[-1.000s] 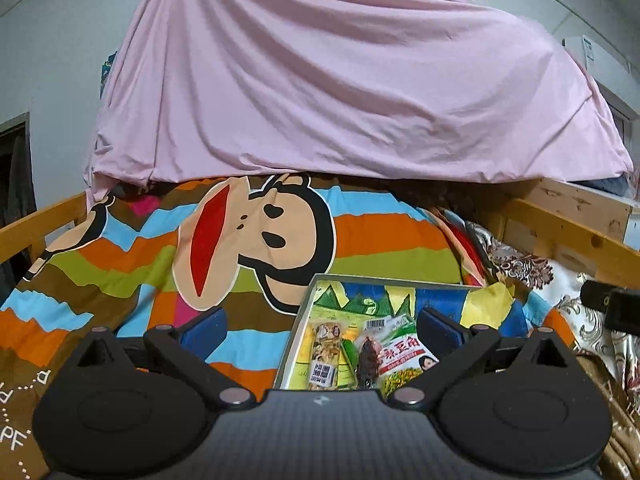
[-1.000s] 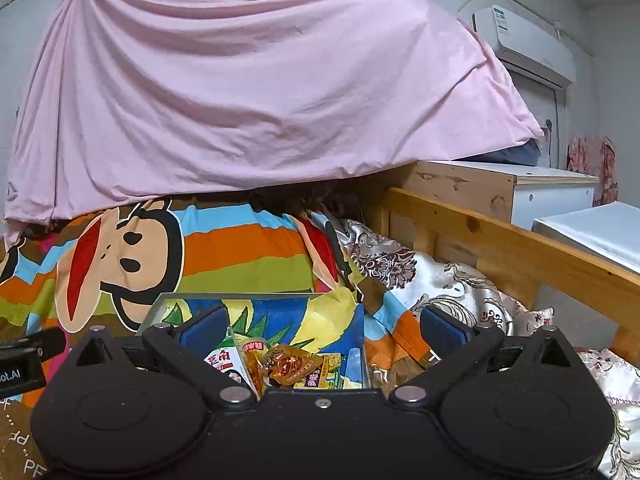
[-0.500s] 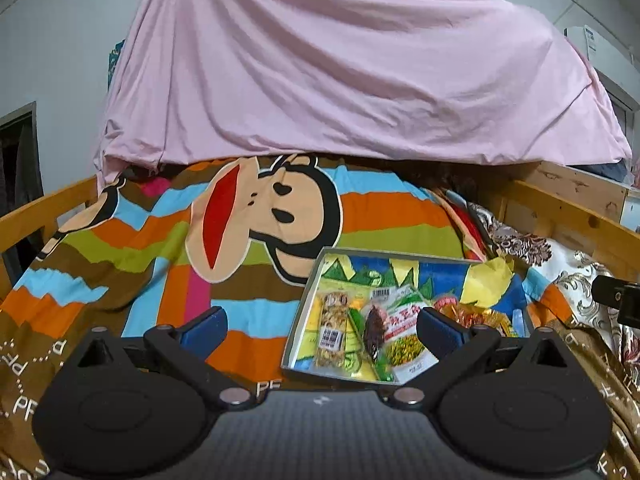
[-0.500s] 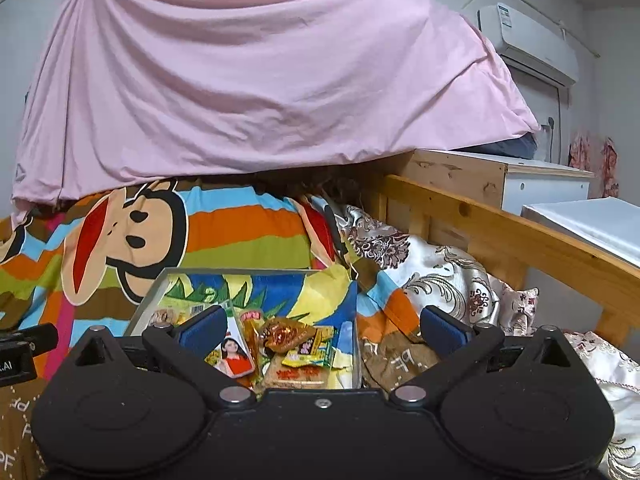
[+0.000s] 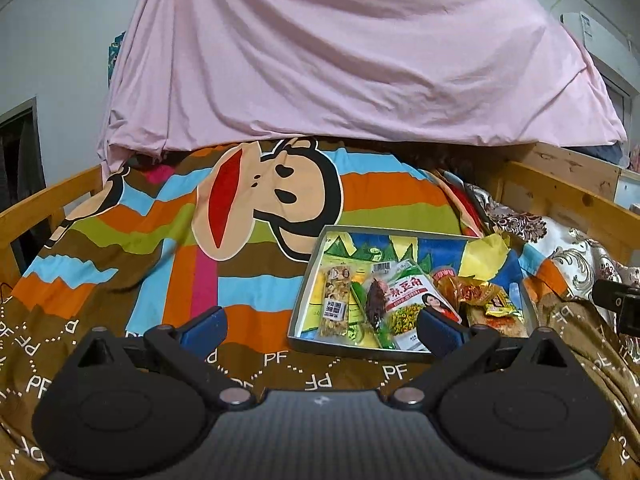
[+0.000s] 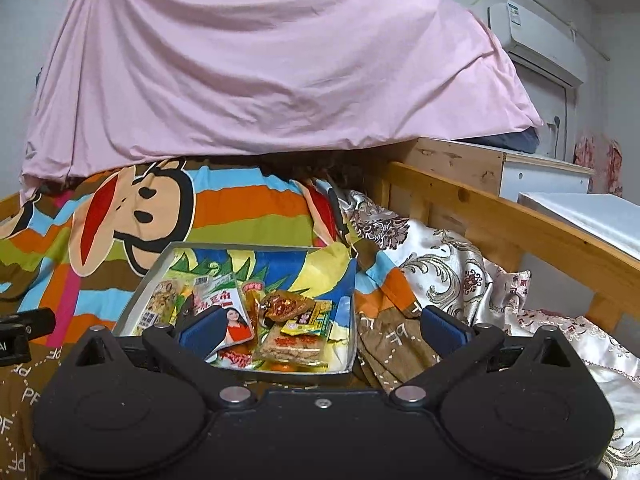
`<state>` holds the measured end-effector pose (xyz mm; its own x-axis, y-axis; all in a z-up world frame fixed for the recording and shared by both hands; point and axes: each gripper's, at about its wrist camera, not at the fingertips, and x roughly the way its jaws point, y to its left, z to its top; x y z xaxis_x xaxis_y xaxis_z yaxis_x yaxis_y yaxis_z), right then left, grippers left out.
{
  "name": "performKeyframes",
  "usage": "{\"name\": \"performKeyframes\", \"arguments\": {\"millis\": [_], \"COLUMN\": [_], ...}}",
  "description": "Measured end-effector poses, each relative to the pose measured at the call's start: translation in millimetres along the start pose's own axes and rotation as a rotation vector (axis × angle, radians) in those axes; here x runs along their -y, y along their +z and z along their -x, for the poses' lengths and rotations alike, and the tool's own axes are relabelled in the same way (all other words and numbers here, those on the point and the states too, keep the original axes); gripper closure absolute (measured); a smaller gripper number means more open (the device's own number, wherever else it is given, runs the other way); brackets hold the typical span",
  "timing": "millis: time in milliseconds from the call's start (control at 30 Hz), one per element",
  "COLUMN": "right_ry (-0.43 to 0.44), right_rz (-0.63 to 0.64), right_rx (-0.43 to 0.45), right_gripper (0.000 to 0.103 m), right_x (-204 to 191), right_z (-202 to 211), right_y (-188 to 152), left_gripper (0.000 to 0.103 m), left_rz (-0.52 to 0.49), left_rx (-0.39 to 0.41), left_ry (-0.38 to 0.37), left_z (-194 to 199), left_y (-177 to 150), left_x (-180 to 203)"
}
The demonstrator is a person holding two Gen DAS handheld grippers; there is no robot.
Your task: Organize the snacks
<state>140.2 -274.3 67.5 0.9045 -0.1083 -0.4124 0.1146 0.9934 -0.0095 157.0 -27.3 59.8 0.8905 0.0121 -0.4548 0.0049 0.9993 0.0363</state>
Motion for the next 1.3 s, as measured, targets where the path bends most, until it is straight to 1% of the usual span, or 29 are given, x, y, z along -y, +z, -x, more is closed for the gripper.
{"name": "performKeyframes", "arguments": {"millis": [200, 567, 867, 1000, 1300], "right_ry": [0.009, 0.006, 0.019, 0.019, 0.04], "right_rz": [0.031, 0.033, 0.039, 0.045, 0.107], "right_rx": [-0.007, 0.002, -0.003, -0.009, -0.034], "right_gripper": [0.001, 0.001, 0.001, 0.001, 0.001], "right_x": [-4, -6, -9, -14, -29], "right_z": [5, 15, 30, 34, 41], "right_y": [-7, -15, -27, -30, -43], "left_gripper": [0.0, 0.0, 0.0, 0.0, 0.0], "left_rz": [0.003, 0.018, -0.001, 0.028, 0.017], "left_rx": [-0.011, -0.032, -0.063, -0.057, -0.05], "left_ry": [-0.001, -0.009, -0.007, -0.022, -0.006], "left_z": [4, 10, 19, 26, 38], "left_y": [-4, -10, -26, -27, -37], "left_x": [-3, -7, -12, -14, -20]}}
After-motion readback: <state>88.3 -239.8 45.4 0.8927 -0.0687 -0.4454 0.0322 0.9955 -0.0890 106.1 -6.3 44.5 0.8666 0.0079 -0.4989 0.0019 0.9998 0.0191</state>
